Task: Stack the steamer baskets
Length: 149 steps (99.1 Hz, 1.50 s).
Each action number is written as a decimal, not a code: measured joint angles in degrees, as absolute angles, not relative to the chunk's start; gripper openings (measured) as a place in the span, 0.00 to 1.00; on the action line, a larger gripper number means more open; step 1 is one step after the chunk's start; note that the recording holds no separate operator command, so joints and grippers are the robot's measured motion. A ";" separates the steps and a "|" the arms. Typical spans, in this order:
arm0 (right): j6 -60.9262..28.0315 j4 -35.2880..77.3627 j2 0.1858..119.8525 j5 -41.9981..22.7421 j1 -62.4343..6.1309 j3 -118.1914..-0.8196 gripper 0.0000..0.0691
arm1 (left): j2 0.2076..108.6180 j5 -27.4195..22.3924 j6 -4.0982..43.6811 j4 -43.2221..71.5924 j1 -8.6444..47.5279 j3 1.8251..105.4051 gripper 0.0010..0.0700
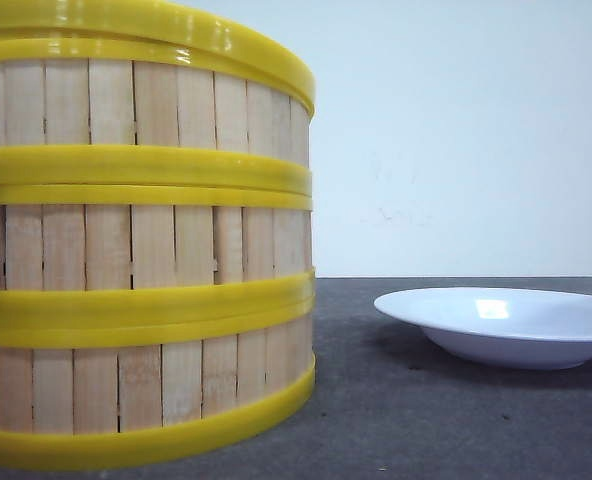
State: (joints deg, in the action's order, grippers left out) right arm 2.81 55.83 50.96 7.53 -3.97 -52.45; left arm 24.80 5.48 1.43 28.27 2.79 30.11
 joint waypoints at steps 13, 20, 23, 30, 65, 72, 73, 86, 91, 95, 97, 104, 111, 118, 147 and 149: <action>2.83 55.83 50.96 7.51 -3.97 -52.45 0.01 | 16.29 5.48 3.11 22.70 2.79 18.39 0.01; 2.81 55.81 50.96 7.51 -3.97 -52.45 0.01 | 12.23 5.48 4.10 20.40 2.79 13.43 0.01; 2.81 55.83 50.96 7.51 -3.97 -52.45 0.01 | 10.61 5.48 4.34 19.66 2.79 11.73 0.01; 2.83 55.81 50.96 7.53 -3.97 -52.45 0.01 | 6.79 5.48 4.71 19.00 2.79 8.58 0.01; 2.83 55.62 50.81 7.51 -3.97 -52.45 0.01 | 0.21 3.60 5.15 10.57 2.74 1.85 0.01; 2.83 55.42 50.83 7.51 -3.97 -52.42 0.01 | 0.25 2.85 5.15 10.50 2.79 1.87 0.01; 2.83 55.40 50.83 7.51 -3.97 -52.42 0.01 | 0.25 2.85 5.15 10.50 2.76 1.87 0.01; 2.83 55.35 50.83 7.51 -3.97 -52.42 0.01 | 0.27 2.87 4.99 10.48 2.74 1.87 0.01; 2.83 55.33 50.81 7.51 -3.97 -52.42 0.01 | 0.27 2.87 4.95 10.48 2.74 1.87 0.01; 2.83 55.27 50.81 7.51 -3.97 -52.42 0.01 | 0.27 2.87 4.93 10.48 2.74 1.87 0.01; 2.83 55.22 50.83 7.51 -3.97 -52.42 0.01 | 0.27 2.87 4.93 10.48 2.74 1.87 0.01; 2.83 55.16 50.83 7.51 -3.97 -52.42 0.01 | 0.27 2.87 4.93 10.48 2.74 1.87 0.01; 2.83 55.13 50.83 7.51 -3.97 -52.42 0.01 | 0.27 2.87 4.93 10.48 2.74 1.87 0.01; 2.83 55.11 50.83 7.53 -3.97 -52.42 0.01 | 0.27 2.87 4.93 10.48 2.74 1.87 0.01; 2.83 54.59 50.83 7.51 -3.97 -52.38 0.01 | 0.27 2.87 4.93 10.48 2.74 1.87 0.01; 2.83 53.98 50.76 7.40 -3.97 -52.23 0.01 | 0.27 2.87 4.93 10.48 2.74 1.87 0.01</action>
State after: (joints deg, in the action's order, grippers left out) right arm 2.83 53.98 50.76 7.40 -3.97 -52.23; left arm 0.27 2.87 4.93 10.48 2.74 1.87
